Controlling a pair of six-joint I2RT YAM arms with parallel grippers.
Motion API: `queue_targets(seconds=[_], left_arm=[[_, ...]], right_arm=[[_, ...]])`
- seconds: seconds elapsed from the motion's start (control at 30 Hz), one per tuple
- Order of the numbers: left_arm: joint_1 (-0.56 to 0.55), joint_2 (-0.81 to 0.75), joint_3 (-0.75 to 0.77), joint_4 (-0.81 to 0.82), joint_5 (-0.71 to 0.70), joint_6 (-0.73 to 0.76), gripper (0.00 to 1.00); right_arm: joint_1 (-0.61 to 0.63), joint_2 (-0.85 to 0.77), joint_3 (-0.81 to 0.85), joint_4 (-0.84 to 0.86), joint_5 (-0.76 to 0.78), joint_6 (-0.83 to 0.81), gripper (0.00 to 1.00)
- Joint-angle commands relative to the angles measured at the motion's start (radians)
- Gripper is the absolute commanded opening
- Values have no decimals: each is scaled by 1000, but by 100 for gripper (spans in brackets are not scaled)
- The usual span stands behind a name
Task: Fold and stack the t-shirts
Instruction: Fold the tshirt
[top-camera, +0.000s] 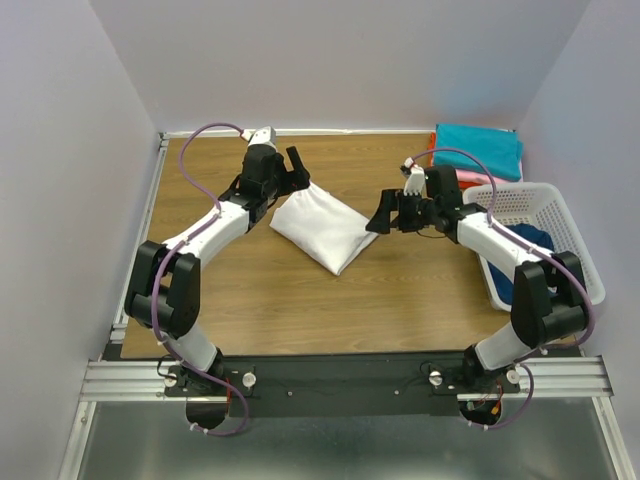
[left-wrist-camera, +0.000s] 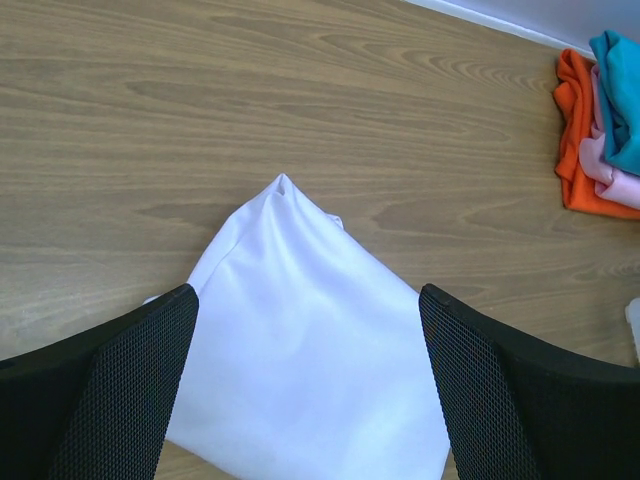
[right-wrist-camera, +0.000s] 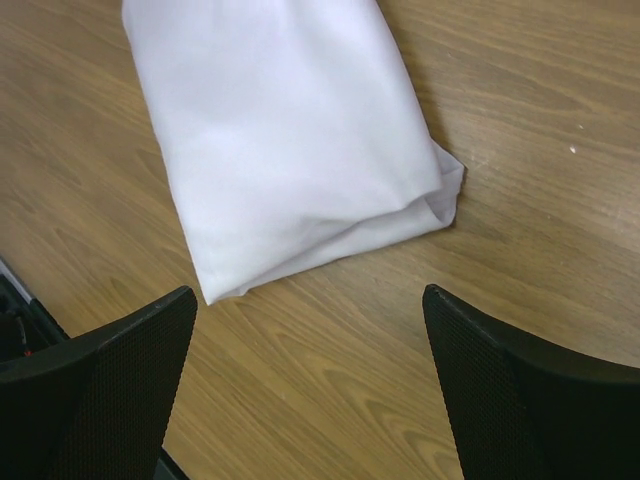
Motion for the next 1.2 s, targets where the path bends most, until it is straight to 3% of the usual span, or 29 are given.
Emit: queue_targets(seconds=[0.0, 0.4, 0.7, 0.93, 1.17], left_arm=[[1, -8, -20, 79, 61, 24, 98], [-45, 41, -92, 134, 178, -9, 98], [-55, 147, -180, 165, 229, -41, 98], [-87, 108, -345, 211, 247, -82, 98], [-231, -51, -504, 214, 210, -195, 98]], right_arm=[[24, -38, -13, 79, -25, -5, 100], [178, 97, 78, 132, 42, 84, 100], [201, 289, 156, 172, 73, 126, 100], [199, 370, 153, 171, 147, 92, 100], [193, 367, 144, 163, 190, 26, 100]])
